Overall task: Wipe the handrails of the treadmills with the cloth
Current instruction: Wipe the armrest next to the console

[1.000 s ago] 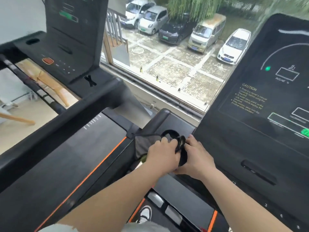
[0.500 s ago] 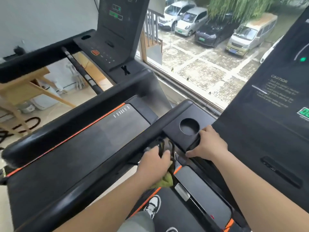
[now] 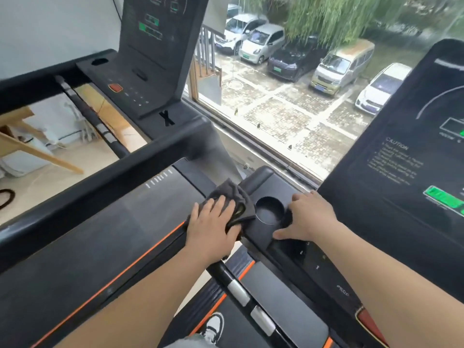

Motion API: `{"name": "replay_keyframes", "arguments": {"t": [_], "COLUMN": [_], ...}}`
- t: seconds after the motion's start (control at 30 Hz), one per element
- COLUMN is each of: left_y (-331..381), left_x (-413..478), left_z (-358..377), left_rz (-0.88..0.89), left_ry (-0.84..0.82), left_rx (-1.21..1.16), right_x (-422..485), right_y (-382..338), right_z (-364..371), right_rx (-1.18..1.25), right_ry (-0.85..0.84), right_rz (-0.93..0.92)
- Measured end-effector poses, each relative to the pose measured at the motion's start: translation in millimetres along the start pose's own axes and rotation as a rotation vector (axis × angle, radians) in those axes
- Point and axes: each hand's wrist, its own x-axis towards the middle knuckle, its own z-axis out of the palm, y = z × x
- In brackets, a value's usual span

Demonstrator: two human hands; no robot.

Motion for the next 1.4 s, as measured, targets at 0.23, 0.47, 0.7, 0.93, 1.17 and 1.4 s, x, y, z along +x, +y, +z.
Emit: {"name": "replay_keyframes", "arguments": {"t": [0.23, 0.47, 0.7, 0.93, 1.17, 1.4], "left_y": [37.0, 59.7, 124.0, 83.5, 84.9, -3.6], "left_x": [75.6, 113.3, 168.2, 154.0, 158.2, 50.9], "left_z": [-18.2, -22.0, -31.9, -17.7, -26.4, -23.9], "left_rz": [0.201, 0.553, 0.502, 0.742, 0.352, 0.009], "left_ry": [-0.088, -0.099, -0.165, -0.090, -0.103, -0.157], "left_rx": [0.042, 0.188, 0.068, 0.145, 0.076, 0.005], "right_x": [13.6, 13.4, 19.2, 21.3, 24.8, 17.3], "right_y": [12.3, 20.7, 15.2, 18.9, 9.9, 13.7], "right_z": [-15.6, -7.6, -16.1, -13.7, -23.0, -16.1], "right_rx": [-0.114, 0.022, 0.046, 0.095, 0.079, 0.076], "right_ry": [-0.251, -0.059, -0.073, -0.080, -0.106, -0.078], "right_rz": [-0.049, -0.027, 0.008, -0.004, 0.008, 0.003]}}
